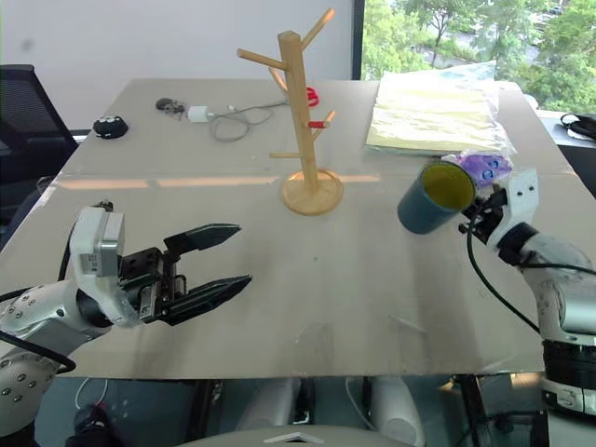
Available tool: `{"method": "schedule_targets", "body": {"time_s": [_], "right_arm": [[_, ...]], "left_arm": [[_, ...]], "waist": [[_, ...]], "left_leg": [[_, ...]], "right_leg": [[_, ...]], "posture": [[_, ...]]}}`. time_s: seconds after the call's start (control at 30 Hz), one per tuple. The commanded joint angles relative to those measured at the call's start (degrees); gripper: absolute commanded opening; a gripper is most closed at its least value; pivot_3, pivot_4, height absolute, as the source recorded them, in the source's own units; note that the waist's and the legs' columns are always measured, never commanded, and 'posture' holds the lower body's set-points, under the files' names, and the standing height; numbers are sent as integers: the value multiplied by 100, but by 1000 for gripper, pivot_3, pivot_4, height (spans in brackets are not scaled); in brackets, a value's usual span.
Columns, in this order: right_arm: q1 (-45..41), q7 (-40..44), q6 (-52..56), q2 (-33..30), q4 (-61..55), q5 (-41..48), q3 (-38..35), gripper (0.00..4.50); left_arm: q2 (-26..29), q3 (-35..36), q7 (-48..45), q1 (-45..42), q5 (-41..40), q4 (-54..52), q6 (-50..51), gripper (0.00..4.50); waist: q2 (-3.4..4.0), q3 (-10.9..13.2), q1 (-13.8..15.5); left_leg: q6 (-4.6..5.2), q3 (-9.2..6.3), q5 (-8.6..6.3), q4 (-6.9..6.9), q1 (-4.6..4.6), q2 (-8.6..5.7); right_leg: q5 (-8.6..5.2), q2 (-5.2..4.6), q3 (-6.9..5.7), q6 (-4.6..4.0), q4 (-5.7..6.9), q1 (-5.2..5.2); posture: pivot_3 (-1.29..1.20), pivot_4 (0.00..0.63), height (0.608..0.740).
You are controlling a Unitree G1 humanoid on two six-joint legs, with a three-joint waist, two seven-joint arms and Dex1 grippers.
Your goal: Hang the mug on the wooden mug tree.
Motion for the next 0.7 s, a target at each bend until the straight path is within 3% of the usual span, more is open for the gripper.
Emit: {"method": "schedule_targets", "body": {"time_s": [0.03, 0.17, 0.37, 0.7], "right_arm": [[-891, 301, 632, -335, -392, 82, 542, 43], [-1948, 393, 1343, -398, -325, -19, 1252, 43], [-3097, 232, 2014, 20, 197, -222, 1857, 43], [-3980, 279, 1847, 688, 1063, -616, 2131, 43]], "left_arm": [[185, 475, -378, 66, -70, 297, -139, 4500], [283, 751, -597, 103, -134, 576, -131, 4500], [261, 1148, -670, 381, -710, 466, 111, 4500], [185, 1852, -683, 929, -873, 398, 30, 4500]], "waist": [[-1, 1, -16], [-3, 5, -14], [-13, 5, -4], [-15, 5, -22]], "left_leg": [[0, 1, 0, 0, 0, 0], [0, 0, 0, -6, -3, 1], [-25, 1, 15, -8, -55, -1], [-27, 1, 16, -9, -95, -3]], "right_leg": [[0, 0, 0, 0, 0, -2], [-1, -1, -4, -2, -1, -9], [1, -14, -8, 0, -6, -54], [14, -14, -14, 20, -3, -93]], "posture": [[0, 150, 740], [0, 150, 740], [0, 150, 740], [0, 150, 740]]}}
